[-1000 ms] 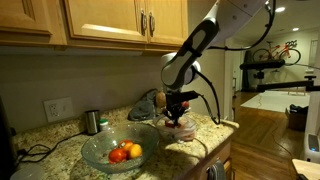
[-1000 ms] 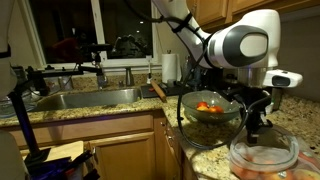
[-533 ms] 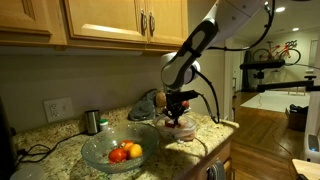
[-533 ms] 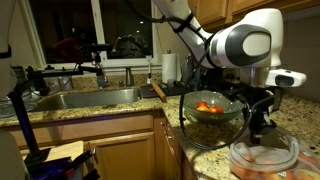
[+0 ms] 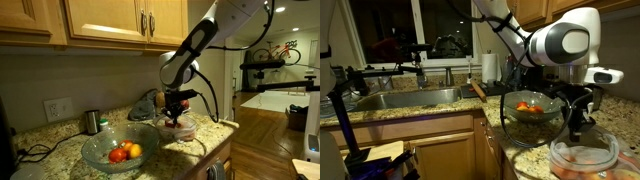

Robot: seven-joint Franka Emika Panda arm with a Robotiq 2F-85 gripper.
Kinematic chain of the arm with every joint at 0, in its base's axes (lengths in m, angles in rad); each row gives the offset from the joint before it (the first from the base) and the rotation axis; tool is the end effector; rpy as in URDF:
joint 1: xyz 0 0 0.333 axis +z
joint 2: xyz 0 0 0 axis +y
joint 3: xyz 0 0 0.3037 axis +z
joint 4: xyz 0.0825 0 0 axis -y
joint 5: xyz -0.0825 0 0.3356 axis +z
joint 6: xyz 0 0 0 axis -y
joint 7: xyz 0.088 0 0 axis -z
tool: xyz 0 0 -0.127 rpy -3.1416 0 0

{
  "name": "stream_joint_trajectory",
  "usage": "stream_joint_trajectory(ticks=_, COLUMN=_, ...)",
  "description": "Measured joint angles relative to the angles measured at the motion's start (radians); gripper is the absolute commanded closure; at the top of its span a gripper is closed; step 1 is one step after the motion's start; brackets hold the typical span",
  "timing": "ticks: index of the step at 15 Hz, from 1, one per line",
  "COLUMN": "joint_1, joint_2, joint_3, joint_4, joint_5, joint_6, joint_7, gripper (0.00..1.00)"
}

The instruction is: Pick a peach from the bag and place it in the bowl

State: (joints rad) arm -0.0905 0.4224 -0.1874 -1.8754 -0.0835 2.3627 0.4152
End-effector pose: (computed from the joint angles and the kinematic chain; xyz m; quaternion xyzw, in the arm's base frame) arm 0.5799 -0.1604 0.2980 0.9500 -0.3026 0.0397 0.0657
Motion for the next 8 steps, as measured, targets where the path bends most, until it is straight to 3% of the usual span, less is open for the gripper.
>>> stream_joint_trajectory(ticks=8, joint_1=0.002, joint_2=0.003, joint_3=-0.025, joint_4=-0.001, joint_5=-0.031, joint_6=-0.055, joint_7=0.013, gripper=1.0)
